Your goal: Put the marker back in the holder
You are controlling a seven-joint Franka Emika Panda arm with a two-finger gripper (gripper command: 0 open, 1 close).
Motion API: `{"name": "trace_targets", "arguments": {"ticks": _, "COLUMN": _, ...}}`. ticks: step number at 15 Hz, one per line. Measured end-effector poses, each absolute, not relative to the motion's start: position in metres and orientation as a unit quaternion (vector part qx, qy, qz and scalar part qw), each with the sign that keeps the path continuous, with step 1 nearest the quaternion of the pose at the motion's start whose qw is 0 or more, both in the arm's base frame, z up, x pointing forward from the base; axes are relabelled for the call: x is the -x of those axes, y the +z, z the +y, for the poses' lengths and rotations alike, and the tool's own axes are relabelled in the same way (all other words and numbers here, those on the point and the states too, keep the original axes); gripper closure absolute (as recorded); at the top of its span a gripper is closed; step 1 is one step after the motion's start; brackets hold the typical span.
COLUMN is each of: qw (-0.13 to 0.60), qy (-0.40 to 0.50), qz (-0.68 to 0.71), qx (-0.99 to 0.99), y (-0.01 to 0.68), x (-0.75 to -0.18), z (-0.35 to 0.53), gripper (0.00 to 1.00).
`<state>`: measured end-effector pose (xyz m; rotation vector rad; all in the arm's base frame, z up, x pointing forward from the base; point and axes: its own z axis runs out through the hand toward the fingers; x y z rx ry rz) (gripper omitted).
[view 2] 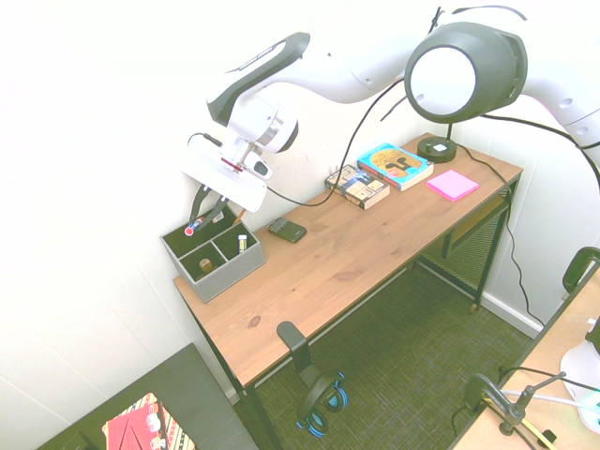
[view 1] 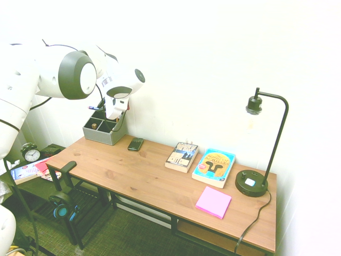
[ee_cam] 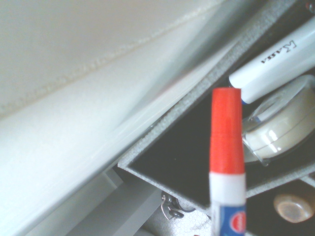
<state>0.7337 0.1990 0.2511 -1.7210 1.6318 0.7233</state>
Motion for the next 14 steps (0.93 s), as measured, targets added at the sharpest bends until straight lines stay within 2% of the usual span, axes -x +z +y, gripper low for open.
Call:
{"name": "trace_targets", "arguments": {"ticks": 5, "qw": 0.329, "qy": 0.268, "qz": 0.621, "qx": 0.659, "y": 0.252, "x": -0.738, "z": 0.192, "gripper": 0.0}}
{"name": "trace_targets", "arguments": {"ticks": 7, "qw": 0.324, "qy": 0.24, "qz": 0.595, "qx": 0.695, "y": 0.27, "x": -0.735, "z": 0.188, "gripper": 0.0}}
{"name": "trace_targets", "arguments": {"ticks": 9, "qw": 0.299, "qy": 0.209, "qz": 0.569, "qx": 0.738, "y": 0.294, "x": -0.72, "z": 0.171, "gripper": 0.0}}
{"name": "trace_targets", "arguments": {"ticks": 14, "qw": 0.214, "qy": 0.129, "qz": 0.504, "qx": 0.827, "y": 0.376, "x": -0.668, "z": 0.06, "gripper": 0.0}}
